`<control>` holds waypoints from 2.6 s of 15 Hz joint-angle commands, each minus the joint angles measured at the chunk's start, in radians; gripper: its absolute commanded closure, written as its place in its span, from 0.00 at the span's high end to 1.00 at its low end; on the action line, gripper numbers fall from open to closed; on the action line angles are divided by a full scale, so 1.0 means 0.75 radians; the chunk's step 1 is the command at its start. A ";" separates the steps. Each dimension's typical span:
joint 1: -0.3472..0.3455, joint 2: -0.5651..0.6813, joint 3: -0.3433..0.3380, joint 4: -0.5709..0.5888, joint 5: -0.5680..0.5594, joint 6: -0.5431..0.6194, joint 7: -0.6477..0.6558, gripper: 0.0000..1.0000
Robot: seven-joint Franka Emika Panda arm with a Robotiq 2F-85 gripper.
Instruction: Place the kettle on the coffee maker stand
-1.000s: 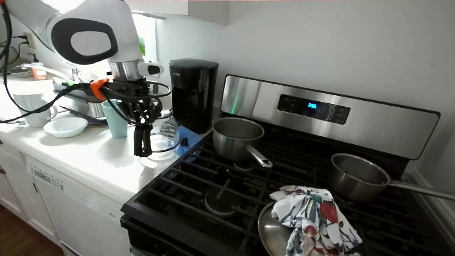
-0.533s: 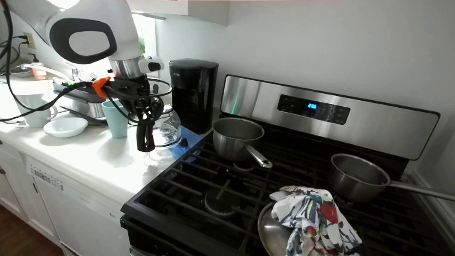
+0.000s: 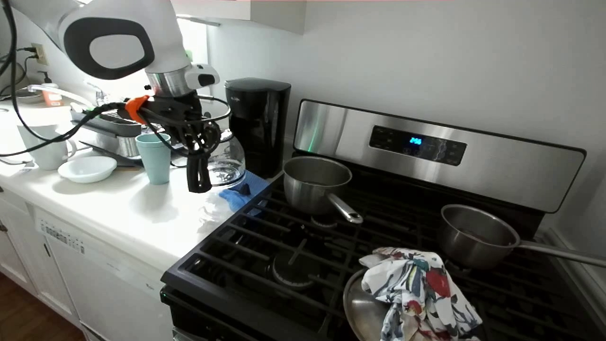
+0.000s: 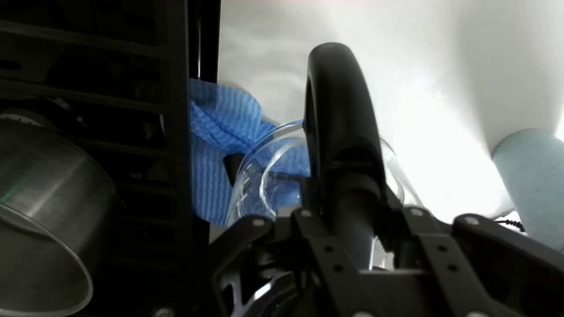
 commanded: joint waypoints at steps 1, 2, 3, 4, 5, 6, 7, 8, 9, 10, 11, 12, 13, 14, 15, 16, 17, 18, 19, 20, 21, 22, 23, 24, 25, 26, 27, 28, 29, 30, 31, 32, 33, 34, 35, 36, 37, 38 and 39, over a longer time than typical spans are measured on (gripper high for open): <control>0.014 -0.013 0.002 0.057 0.027 -0.007 -0.022 0.08; 0.015 -0.007 0.005 0.072 0.018 -0.004 -0.016 0.08; 0.017 -0.001 0.006 0.088 0.016 -0.009 -0.016 0.08; 0.019 0.008 0.007 0.104 0.017 -0.015 -0.015 0.08; 0.022 0.017 0.009 0.119 0.024 -0.022 -0.019 0.08; 0.023 0.028 0.011 0.136 0.024 -0.028 -0.019 0.08; 0.028 0.043 0.012 0.156 0.038 -0.041 -0.029 0.08; 0.030 0.058 0.012 0.174 0.050 -0.051 -0.034 0.08; 0.029 0.074 0.015 0.192 0.047 -0.060 -0.030 0.08; 0.029 0.087 0.019 0.204 0.050 -0.065 -0.030 0.08; 0.026 0.101 0.023 0.219 0.051 -0.070 -0.030 0.08; 0.023 0.117 0.028 0.233 0.051 -0.074 -0.030 0.08; 0.020 0.131 0.031 0.248 0.053 -0.079 -0.030 0.08; 0.017 0.148 0.035 0.265 0.057 -0.087 -0.030 0.08; 0.014 0.163 0.039 0.278 0.060 -0.089 -0.032 0.08; 0.011 0.176 0.044 0.291 0.062 -0.094 -0.031 0.08; 0.008 0.188 0.049 0.303 0.064 -0.096 -0.030 0.08; 0.005 0.202 0.053 0.320 0.066 -0.099 -0.026 0.08; 0.002 0.216 0.058 0.335 0.066 -0.103 -0.020 0.08; -0.001 0.230 0.062 0.349 0.065 -0.108 -0.017 0.08; -0.004 0.246 0.066 0.366 0.068 -0.114 -0.016 0.08; -0.006 0.258 0.070 0.378 0.066 -0.117 -0.012 0.08; -0.010 0.271 0.075 0.397 0.072 -0.127 -0.014 0.08; -0.013 0.283 0.079 0.412 0.073 -0.131 -0.011 0.08; -0.017 0.296 0.084 0.429 0.074 -0.137 -0.009 0.08; -0.021 0.311 0.088 0.446 0.066 -0.139 0.003 0.08; -0.026 0.323 0.093 0.462 0.072 -0.144 -0.006 0.08; -0.032 0.339 0.096 0.485 0.077 -0.158 0.000 0.08; -0.036 0.352 0.099 0.503 0.076 -0.162 0.009 0.08; -0.040 0.364 0.103 0.522 0.083 -0.170 0.015 0.08; -0.042 0.377 0.108 0.539 0.086 -0.171 0.017 0.08; -0.044 0.391 0.114 0.558 0.077 -0.176 0.026 0.08; -0.046 0.404 0.118 0.574 0.070 -0.180 0.036 0.08; -0.049 0.372 0.118 0.495 0.040 -0.145 0.024 0.33; -0.050 0.383 0.122 0.509 0.039 -0.147 0.028 0.33; -0.051 0.392 0.126 0.522 0.039 -0.151 0.032 0.33; -0.051 0.398 0.127 0.528 0.039 -0.152 0.033 0.33; -0.052 0.399 0.128 0.530 0.039 -0.154 0.033 0.33; -0.053 0.399 0.128 0.530 0.039 -0.154 0.033 0.33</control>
